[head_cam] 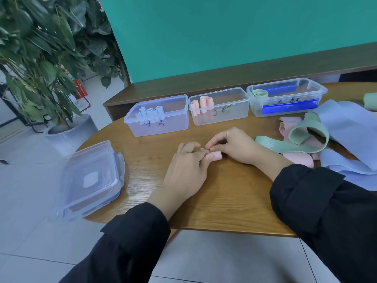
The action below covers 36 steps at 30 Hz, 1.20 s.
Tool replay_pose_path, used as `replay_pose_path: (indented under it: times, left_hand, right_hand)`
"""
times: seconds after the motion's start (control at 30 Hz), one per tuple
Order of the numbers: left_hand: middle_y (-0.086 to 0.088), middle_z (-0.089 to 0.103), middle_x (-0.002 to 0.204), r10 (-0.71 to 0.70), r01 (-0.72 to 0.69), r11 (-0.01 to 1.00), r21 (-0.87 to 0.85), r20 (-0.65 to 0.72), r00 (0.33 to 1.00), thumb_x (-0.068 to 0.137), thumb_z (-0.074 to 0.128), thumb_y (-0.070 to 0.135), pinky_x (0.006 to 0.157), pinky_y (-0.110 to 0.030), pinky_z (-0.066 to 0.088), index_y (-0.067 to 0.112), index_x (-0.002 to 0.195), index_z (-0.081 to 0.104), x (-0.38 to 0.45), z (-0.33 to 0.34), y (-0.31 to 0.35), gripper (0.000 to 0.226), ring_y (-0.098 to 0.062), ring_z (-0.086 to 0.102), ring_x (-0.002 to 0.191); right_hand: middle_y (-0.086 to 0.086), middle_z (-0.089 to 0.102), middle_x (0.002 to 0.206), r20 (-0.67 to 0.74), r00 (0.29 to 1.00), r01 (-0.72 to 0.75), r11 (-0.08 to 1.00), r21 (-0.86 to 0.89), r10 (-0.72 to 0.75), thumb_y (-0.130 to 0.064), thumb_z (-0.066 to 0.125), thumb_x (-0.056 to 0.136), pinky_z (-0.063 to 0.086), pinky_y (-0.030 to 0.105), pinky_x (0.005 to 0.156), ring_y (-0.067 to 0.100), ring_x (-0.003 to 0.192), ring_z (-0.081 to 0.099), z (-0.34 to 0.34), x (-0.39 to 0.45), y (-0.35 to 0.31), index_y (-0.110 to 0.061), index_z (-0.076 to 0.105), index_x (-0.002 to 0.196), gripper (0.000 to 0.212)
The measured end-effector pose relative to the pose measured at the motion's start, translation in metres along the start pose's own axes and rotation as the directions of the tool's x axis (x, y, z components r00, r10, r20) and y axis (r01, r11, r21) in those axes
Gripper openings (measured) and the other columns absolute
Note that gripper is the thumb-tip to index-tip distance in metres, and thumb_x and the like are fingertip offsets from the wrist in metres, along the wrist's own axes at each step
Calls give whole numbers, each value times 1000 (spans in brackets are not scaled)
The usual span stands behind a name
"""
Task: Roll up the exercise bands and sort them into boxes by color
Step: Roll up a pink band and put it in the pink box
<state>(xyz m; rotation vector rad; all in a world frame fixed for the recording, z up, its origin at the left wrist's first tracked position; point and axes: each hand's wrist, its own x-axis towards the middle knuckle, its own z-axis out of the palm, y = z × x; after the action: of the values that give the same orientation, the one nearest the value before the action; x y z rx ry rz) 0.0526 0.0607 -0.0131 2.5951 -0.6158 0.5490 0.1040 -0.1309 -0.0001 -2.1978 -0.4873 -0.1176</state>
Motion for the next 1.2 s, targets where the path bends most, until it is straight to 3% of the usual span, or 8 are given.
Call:
replay_pose_path:
  times: [0.1, 0.23, 0.4, 0.47, 0.63, 0.97, 1.1, 1.2]
  left_hand:
    - [-5, 56, 126, -12, 13, 1000, 4, -26, 1000, 103, 56, 30, 98, -41, 43, 22, 117, 77, 5, 4, -3, 26, -23, 44, 113]
    - [6, 43, 118, -188, 197, 961, -196, 66, 980, 100, 62, 29, 98, -21, 27, 29, 111, 77, 11, -2, 4, 18, -15, 38, 115]
    - [3, 44, 129, -346, 382, 856, -348, 164, 924, 94, 72, 29, 103, -33, 44, 26, 129, 49, 22, -9, 5, 42, -16, 52, 120]
    - [3, 50, 126, -353, 392, 841, -373, 170, 920, 93, 72, 31, 98, -37, 51, 24, 132, 47, 28, -9, 2, 47, -17, 58, 112]
    - [4, 60, 116, -328, 394, 860, -326, 239, 914, 97, 66, 38, 73, -15, 41, 23, 136, 49, 33, -12, -3, 44, -12, 59, 102]
    - [6, 68, 103, -352, 407, 868, -286, 225, 909, 100, 57, 47, 88, -36, 52, 25, 115, 64, 45, -6, -8, 27, -15, 62, 100]
    - [12, 71, 89, -322, 352, 833, -427, 143, 936, 99, 61, 39, 76, -25, 47, 30, 100, 71, 41, -2, -10, 13, -5, 63, 85]
    - [19, 74, 97, -266, 299, 800, -520, 139, 954, 99, 63, 33, 87, -22, 49, 33, 102, 74, 38, -3, -10, 12, 3, 64, 95]
  right_hand:
    - [-14, 76, 94, 9, 1000, -15, 1000, 18, 14, -15, 73, 91, 48, 15, 85, 0, 93, 66, -2, 0, -1, -26, 82, 95, 15]
    - [-13, 77, 95, 67, 997, -56, 992, 111, 49, -14, 70, 93, 49, 15, 84, 1, 94, 67, -7, 1, -2, -25, 82, 96, 16]
    - [-7, 77, 101, 73, 996, -58, 972, 227, 43, -10, 68, 95, 48, 10, 82, 4, 97, 68, -9, -1, -3, -18, 80, 103, 17]
    - [-5, 77, 100, 59, 998, -53, 967, 250, 39, -8, 67, 94, 47, 7, 79, 5, 96, 68, -8, -3, -4, -16, 80, 103, 17]
    - [-6, 77, 99, 79, 995, -85, 964, 250, 67, -9, 64, 95, 47, 10, 79, 4, 96, 68, -8, -5, -10, -19, 80, 100, 19]
    - [-6, 77, 97, 101, 992, -90, 976, 198, 71, -21, 81, 84, 52, 32, 93, 16, 97, 70, -8, -12, -11, -22, 66, 109, 29]
    - [-7, 78, 93, 62, 994, -104, 976, 190, 94, -15, 81, 83, 51, 29, 93, 14, 96, 71, -8, -10, -11, -22, 65, 110, 32]
    - [-7, 79, 91, 24, 991, -131, 964, 233, 129, -15, 83, 82, 50, 25, 89, 7, 89, 70, -9, -9, -11, -20, 65, 110, 33]
